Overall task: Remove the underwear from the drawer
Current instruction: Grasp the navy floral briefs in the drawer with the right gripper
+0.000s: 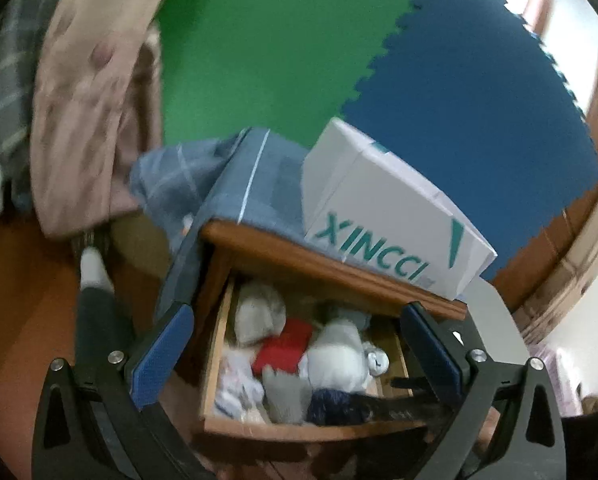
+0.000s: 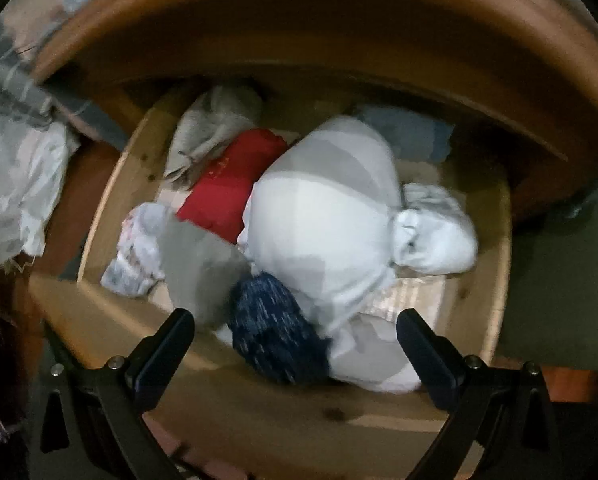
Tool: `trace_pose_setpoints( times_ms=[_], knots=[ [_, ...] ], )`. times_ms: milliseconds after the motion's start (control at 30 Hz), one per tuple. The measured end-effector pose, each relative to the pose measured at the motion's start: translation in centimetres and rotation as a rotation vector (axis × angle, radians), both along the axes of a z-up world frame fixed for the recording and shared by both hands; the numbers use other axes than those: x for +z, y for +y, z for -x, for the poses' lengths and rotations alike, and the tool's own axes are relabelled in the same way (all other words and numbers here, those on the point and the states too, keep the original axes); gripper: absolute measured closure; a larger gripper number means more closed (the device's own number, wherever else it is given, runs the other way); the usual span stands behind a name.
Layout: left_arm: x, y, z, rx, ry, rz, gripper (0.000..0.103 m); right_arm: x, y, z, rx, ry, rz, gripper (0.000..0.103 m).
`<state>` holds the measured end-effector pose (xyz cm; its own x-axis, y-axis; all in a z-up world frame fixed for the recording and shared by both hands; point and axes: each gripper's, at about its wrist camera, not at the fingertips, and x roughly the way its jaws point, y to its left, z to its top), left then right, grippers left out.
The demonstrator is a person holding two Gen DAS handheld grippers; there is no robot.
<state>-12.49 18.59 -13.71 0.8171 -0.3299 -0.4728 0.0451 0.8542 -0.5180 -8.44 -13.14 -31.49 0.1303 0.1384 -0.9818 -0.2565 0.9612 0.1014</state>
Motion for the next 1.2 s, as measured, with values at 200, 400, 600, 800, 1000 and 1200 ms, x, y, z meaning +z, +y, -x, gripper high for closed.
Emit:
trace_pose_setpoints(
  times_ms=[200,400,600,800,1000,1200],
  knots=[
    [-1.5,0.7,0.3,0.008,0.034,0.021,0.001,-4.1,2.3,-0.1,0.027,0.127,0.046,0.007],
    [-2.2,0.4,-0.1,0.002,0.075,0.042,0.001,-5.7,1.6,-0.6,0.012,0.183,0.024,0.080],
    [-1.8,-0.4,0.0,-0.010,0.070,0.015,0.001,-3.1,0.2,1.1,-0.005,0.112,-0.021,0.082],
    [-1.8,-1.5,-0.2,-0.020,0.093,-0.007,0.001,2.8,-2.6,2.1,-0.051,0.002,-0.085,0.082],
    [-1.2,-3.3,-0.1,-0.049,0.097,-0.046,0.001,8.7,-5.1,3.0,-0.064,-0.166,-0.078,0.082],
    [-0.4,-5.4,0.1,-0.086,0.092,-0.078,0.001,12.8,-7.0,3.9,-0.072,-0.266,-0.059,0.082]
  ],
)
